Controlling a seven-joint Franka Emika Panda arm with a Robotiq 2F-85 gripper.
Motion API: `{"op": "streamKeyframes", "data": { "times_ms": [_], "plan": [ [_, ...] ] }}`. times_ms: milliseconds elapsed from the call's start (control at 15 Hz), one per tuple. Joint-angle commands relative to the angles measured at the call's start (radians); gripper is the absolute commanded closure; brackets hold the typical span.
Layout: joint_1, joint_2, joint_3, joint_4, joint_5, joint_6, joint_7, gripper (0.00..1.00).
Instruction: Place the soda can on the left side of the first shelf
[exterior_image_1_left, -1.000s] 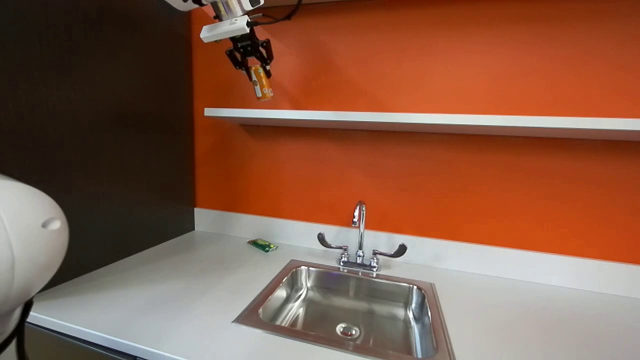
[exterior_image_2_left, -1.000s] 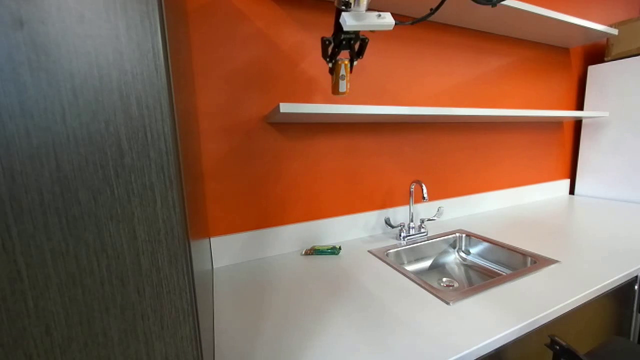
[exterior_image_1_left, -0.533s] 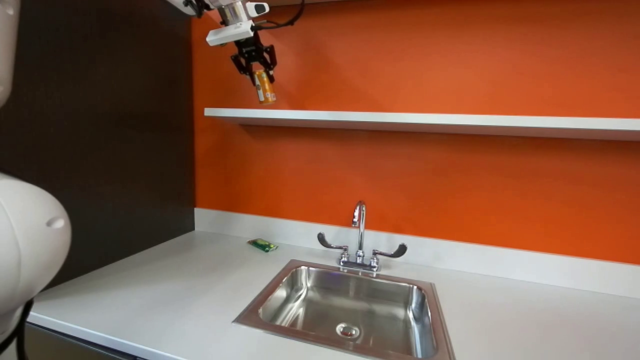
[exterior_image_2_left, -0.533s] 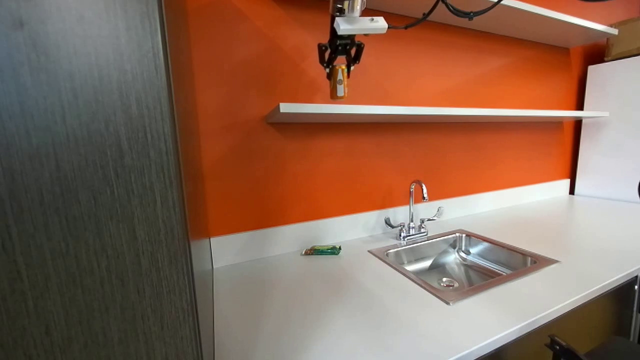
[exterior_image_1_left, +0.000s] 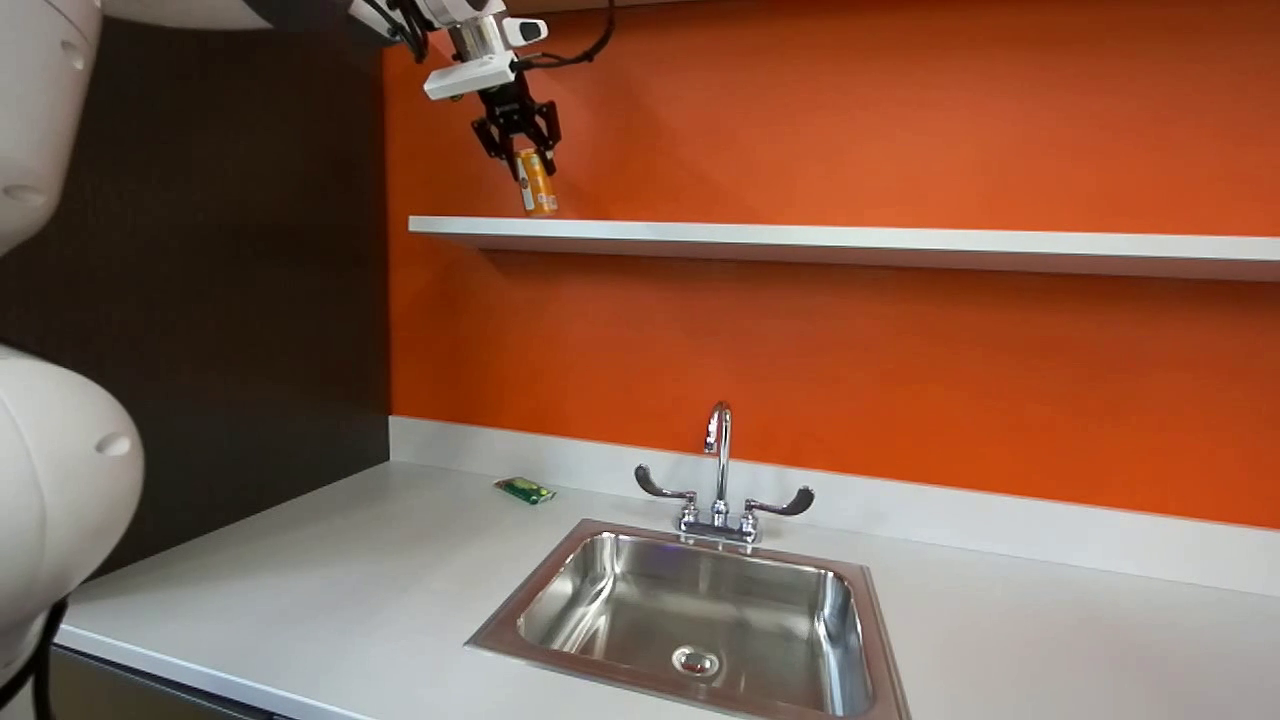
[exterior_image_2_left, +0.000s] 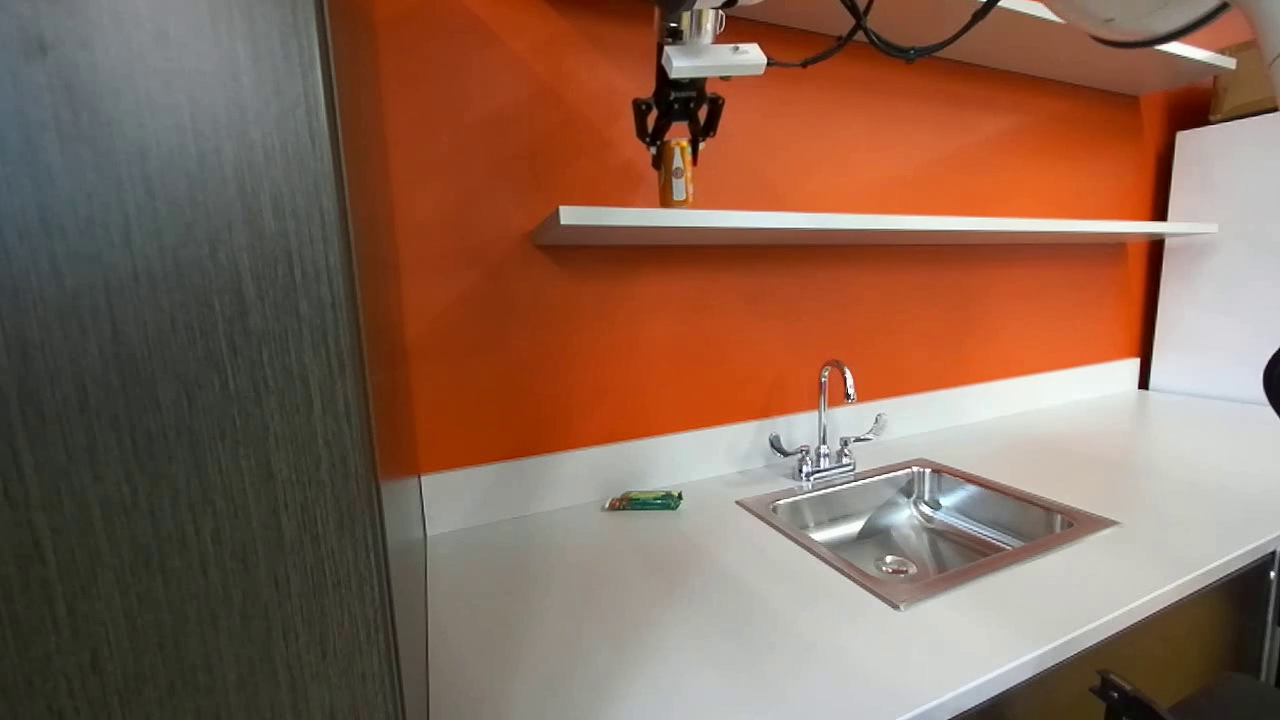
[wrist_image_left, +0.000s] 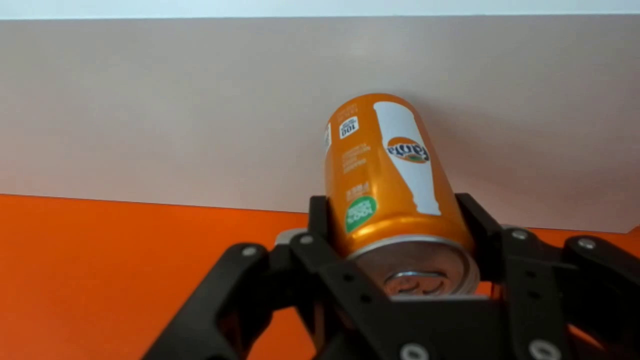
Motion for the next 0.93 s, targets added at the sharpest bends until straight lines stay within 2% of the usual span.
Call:
{"op": "streamKeyframes", "data": {
  "times_ms": [0,533,600,667,800,867],
  "plan": [
    [0.010,0.061,0.000,0.114,-0.006,-0.064,-0.012,0.62],
    [0.018,0.124,-0.004,0.208,-0.011,-0.125,-0.005,0.62],
    [0.018,0.132,-0.005,0.218,-0.013,-0.130,-0.003,0.12],
    [0.018,0.139,-0.006,0.229,-0.012,-0.136,0.000,0.11],
    [0.018,0.146,-0.009,0.243,-0.015,-0.143,0.005,0.01],
    [0.017,0.145,-0.010,0.246,-0.015,-0.146,0.004,0.00]
  ]
}}
